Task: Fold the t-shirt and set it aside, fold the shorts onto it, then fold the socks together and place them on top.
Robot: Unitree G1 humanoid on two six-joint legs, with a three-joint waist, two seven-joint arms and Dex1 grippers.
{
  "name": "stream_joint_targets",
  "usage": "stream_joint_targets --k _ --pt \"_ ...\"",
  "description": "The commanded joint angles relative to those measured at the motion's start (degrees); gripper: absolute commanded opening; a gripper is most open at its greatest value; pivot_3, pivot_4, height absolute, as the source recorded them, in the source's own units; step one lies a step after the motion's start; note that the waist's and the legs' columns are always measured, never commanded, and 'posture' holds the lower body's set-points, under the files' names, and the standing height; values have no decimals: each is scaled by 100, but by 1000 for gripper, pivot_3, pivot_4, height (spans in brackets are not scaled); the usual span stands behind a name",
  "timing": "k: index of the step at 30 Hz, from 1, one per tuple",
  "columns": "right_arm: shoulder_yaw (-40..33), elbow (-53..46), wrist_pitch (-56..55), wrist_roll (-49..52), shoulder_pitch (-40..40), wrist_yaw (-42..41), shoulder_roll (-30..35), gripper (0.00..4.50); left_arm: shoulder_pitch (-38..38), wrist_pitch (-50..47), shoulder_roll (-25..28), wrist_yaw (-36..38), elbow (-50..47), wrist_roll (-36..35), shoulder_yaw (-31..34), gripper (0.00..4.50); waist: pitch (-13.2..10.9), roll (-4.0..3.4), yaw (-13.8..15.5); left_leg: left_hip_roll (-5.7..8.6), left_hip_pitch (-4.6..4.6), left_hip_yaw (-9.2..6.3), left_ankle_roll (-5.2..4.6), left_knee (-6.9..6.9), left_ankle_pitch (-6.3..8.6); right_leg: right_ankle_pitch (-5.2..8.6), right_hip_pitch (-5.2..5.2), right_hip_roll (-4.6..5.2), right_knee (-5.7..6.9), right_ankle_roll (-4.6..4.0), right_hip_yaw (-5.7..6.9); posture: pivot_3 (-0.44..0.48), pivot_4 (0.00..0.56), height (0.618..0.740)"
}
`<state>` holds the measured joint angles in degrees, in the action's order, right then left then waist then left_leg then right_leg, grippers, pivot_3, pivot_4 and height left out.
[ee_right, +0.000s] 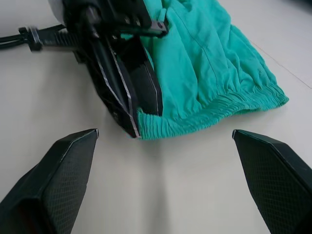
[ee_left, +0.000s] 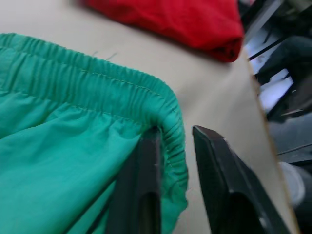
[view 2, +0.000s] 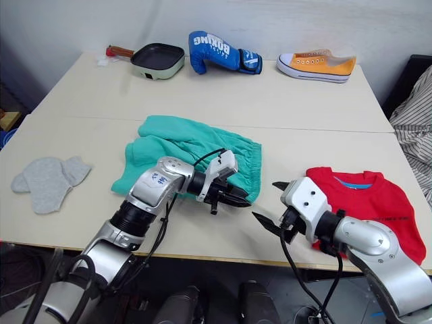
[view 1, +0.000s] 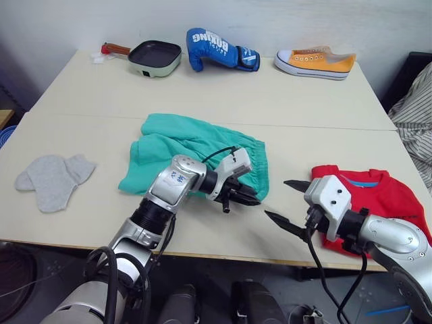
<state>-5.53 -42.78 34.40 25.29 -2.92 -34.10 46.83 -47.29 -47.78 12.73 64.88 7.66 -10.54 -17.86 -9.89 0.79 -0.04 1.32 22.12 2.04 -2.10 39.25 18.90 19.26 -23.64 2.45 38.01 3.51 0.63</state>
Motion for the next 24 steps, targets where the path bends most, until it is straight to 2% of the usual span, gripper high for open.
stream_joint_targets --k 1,2,4,7,10,14,16,18,20,24 --pt "147 -204 -347 -440 -141 -132 180 4500 -92 136 59 121 -761 -821 809 2424 0 0 2 0 1 -1 0 0 0 0 1 0 -3 0 0 0 150 740" --pt "194 -172 -407 -531 -155 -154 194 4500 -140 30 88 105 -816 -1024 1000 2736 0 0 0 0 2 -1 0 0 0 0 0 0 -4 0 0 0 150 740" --pt "390 -42 -582 -807 -93 -221 254 4500 -275 -87 517 164 -765 -1231 1379 3397 0 0 -9 0 -1 0 0 1 0 0 1 1 -2 0 1 0 150 740" --pt "560 89 -746 -1011 1 -327 261 4500 -211 293 1219 383 -697 -1125 1353 4341 1 -3 -48 0 -14 3 7 -3 -4 0 2 -2 -3 0 -5 0 150 740" --pt "730 218 -945 -1244 110 -453 271 4500 75 863 1986 791 -679 -957 1218 4427 1 -4 -16 0 -15 2 10 -4 -5 1 4 -2 -4 -1 -3 0 150 740" --pt "746 268 -1019 -1354 125 -534 210 4500 110 1071 2151 845 -619 -1016 1131 4427 1 -3 76 3 -2 -8 5 0 -3 1 4 1 -8 -1 0 0 150 740" --pt "807 368 -1167 -1472 149 -639 243 4500 298 1026 2506 1100 -691 -1071 1152 4427 1 -3 87 5 0 -9 -3 3 2 1 5 2 -12 -1 -1 0 150 740" --pt "950 585 -1300 -1422 418 -794 132 4500 1221 1511 3380 1404 -987 -899 1487 4427 2 -5 -24 5 0 -8 -4 0 3 1 4 2 -15 -1 -1 0 150 740" --pt "1077 665 -1420 -1337 532 -1021 115 4500 1972 2548 4080 1484 -1063 -452 1646 4427 0 -7 -201 3 -13 -1 2 -23 6 2 -3 -6 -17 -4 -19 0 150 740" --pt "1338 921 -1696 -1515 648 -1259 48 4500 2719 3926 4639 1412 -687 -71 1851 4427 -6 -7 -92 -3 -19 -16 12 -18 3 13 -2 -6 -17 -24 -4 0 150 740"
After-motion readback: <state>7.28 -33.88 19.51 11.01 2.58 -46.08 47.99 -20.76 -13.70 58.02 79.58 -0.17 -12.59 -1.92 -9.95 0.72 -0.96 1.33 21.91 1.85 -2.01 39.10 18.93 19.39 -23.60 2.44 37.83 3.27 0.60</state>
